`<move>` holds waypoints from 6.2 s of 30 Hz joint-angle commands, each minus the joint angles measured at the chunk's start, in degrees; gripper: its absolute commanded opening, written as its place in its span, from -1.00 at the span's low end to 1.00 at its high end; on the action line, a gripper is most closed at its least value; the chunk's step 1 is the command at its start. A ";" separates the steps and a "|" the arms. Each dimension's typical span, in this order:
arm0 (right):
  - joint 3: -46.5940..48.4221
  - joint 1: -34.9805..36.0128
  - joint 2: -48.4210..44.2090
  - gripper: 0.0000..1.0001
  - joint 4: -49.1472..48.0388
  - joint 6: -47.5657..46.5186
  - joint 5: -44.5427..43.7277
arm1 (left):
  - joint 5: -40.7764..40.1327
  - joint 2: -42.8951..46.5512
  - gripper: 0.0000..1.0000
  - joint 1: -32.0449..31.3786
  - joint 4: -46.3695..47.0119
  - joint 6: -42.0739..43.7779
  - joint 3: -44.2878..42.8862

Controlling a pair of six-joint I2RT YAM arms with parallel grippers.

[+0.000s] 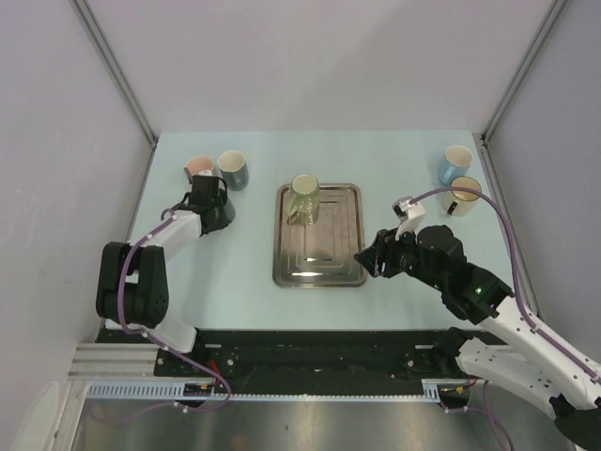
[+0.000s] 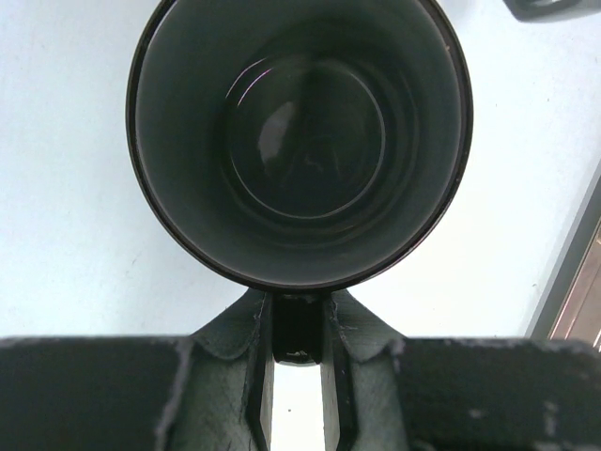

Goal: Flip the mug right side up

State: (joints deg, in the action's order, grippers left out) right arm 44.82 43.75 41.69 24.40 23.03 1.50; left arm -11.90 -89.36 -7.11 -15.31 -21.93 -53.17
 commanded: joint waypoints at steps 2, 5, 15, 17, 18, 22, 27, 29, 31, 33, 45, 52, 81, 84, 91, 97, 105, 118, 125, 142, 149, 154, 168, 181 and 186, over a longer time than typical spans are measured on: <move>2.64 -1.29 0.58 0.01 -0.58 -1.58 0.00 | -0.84 -0.98 -1.00 0.79 5.12 1.98 -4.75; 3.17 -1.91 0.93 0.01 -0.15 -2.02 0.61 | -0.93 -2.39 -1.00 0.79 4.94 1.72 -5.19; 5.19 -4.72 -0.47 0.01 3.10 -4.04 -0.35 | -2.25 -4.95 -0.78 0.79 1.87 1.89 -5.63; 5.37 -5.07 -0.91 0.02 3.37 -4.22 -0.27 | -1.63 -3.90 -0.47 0.79 1.43 1.72 -5.28; 5.37 -5.51 -1.00 0.02 3.46 -4.22 -0.09 | -1.55 -3.37 -0.38 0.79 1.42 1.54 -4.76; 5.72 -6.04 -1.17 0.03 3.46 -4.31 0.44 | -1.20 0.41 -0.15 0.79 1.16 0.75 -2.65; 5.98 -6.22 -1.44 0.03 3.46 -4.22 0.96 | -0.14 7.43 -0.05 0.70 -1.73 -0.56 0.69; 5.98 -6.31 -1.61 0.03 3.46 -4.04 1.05 | 1.00 14.71 -0.02 0.00 -3.49 -3.11 3.84; 5.98 -6.39 -1.44 0.03 3.37 -3.95 1.14 | 0.31 24.61 0.04 -3.67 -3.41 -4.95 6.13; 5.98 -6.39 -1.00 0.03 3.20 -3.95 1.58 | -1.71 29.66 0.26 -7.46 -1.40 -4.96 7.64; 6.16 -6.04 0.76 0.03 3.89 -1.93 0.61 | 4.23 11.26 0.99 -23.12 5.65 8.81 -9.75; 6.42 -5.95 2.60 0.02 5.30 -1.58 -0.27 | 18.49 -6.14 0.99 -21.72 -3.48 17.10 -23.28; 8.00 -6.22 8.93 0.01 5.66 -5.18 -0.71 | 27.72 -26.48 0.25 -17.84 -13.78 25.27 -39.82; 8.00 -6.22 9.46 0.01 5.39 -5.10 -0.62 | 27.98 -26.39 0.13 -18.90 -13.96 25.19 -39.56; 8.00 -6.22 9.37 0.01 5.04 -4.66 -0.36 | 27.72 -24.90 -0.03 -21.54 -15.10 25.71 -38.33; 8.01 -5.95 9.29 0.00 5.13 -4.22 -0.27 | 23.51 -25.16 0.09 -22.42 -15.45 25.01 -38.06; 8.00 -5.95 9.11 0.00 5.83 -4.30 -0.97 | 18.14 -27.53 0.19 -22.33 -16.15 20.72 -42.54; 7.92 -5.95 9.55 0.00 6.09 -4.66 -1.23 | 14.10 -29.29 0.08 -23.21 -15.28 15.87 -43.87; 7.92 -5.95 9.37 0.00 6.36 -4.57 -1.32 | 12.78 -29.99 0.01 -23.56 -14.75 15.08 -43.95; 7.92 -5.95 9.55 0.00 6.89 -4.66 -1.41 | 12.25 -30.52 -0.24 -24.08 -14.13 14.37 -43.95; 8.00 -5.95 9.46 0.00 7.15 -4.75 -1.41 | 12.34 -30.78 -0.46 -24.17 -14.13 14.55 -43.78; 7.92 -5.95 9.37 0.00 7.15 -4.83 -1.41 | 12.34 -30.78 -0.73 -24.26 -14.13 14.81 -43.43; 8.00 -5.78 9.37 -0.01 5.83 -4.31 -1.41 | 16.99 -18.94 -1.00 -24.96 -6.40 13.67 -33.68; 7.92 -3.84 10.51 -0.01 5.30 -3.34 -3.08 | 22.71 -9.61 -1.00 -25.05 1.33 9.20 -24.10; 8.01 -3.67 9.38 -0.01 4.78 -2.29 -2.20 | 34.38 -6.01 -1.00 -22.60 14.63 -1.86 -15.51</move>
State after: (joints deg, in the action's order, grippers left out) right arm 50.28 39.70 52.27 31.38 19.55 -0.21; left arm 10.83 -102.13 -31.64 -17.63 -13.78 -73.91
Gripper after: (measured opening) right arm 0.498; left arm 0.213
